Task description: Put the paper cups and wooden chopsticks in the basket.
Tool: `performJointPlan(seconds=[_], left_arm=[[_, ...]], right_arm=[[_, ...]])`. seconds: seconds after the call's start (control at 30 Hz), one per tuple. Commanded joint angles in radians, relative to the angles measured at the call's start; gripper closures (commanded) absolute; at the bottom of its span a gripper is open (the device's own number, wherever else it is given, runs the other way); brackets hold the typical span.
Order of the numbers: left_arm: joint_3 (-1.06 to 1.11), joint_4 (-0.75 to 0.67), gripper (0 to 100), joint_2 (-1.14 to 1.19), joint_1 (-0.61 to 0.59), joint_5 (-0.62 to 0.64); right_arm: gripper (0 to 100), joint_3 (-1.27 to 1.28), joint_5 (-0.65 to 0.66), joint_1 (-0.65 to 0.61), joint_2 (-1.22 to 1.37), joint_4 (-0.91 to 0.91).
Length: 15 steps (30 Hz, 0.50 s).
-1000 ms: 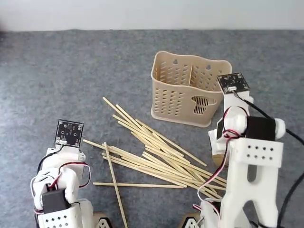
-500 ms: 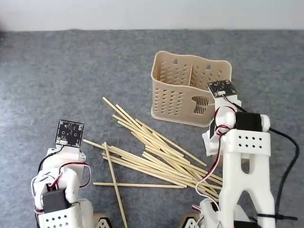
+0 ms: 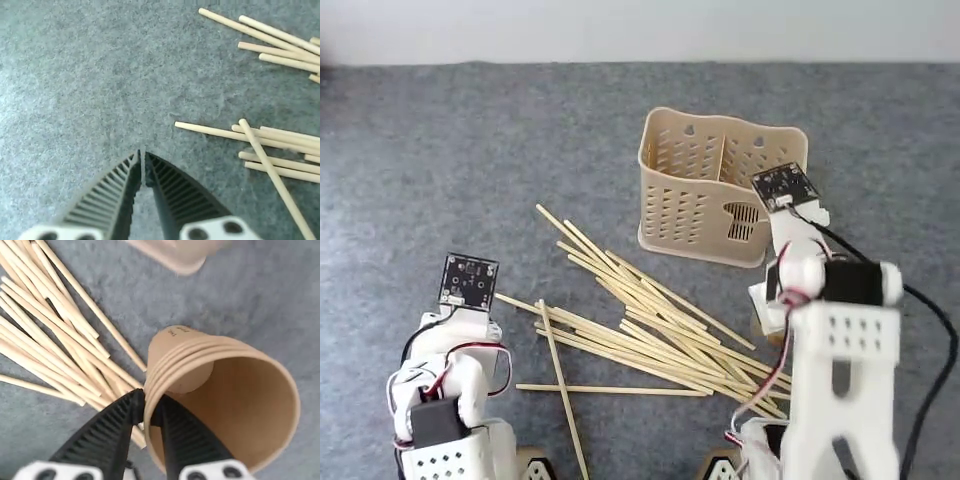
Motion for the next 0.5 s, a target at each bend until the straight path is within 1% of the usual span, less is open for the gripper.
performJointPlan(seconds=[0.0, 0.13, 0.27, 0.47], left_arm=[[-0.004, -0.021, 99, -0.008, -0.006, -0.025], [-0.004, -0.021, 99, -0.008, -0.006, -0.025], [-0.004, -0.021, 99, -0.008, -0.006, -0.026], [-0.004, -0.021, 99, -0.008, -0.006, -0.026]], right_arm=[[99.1, -0.008, 0.049, 0.008, -0.165, -0.002], [99.1, -0.014, 0.094, 0.002, -0.285, 0.039], [99.1, -0.014, 0.098, 0.002, -0.369, 0.035], [99.1, -0.11, 0.098, 0.002, -0.404, 0.035]])
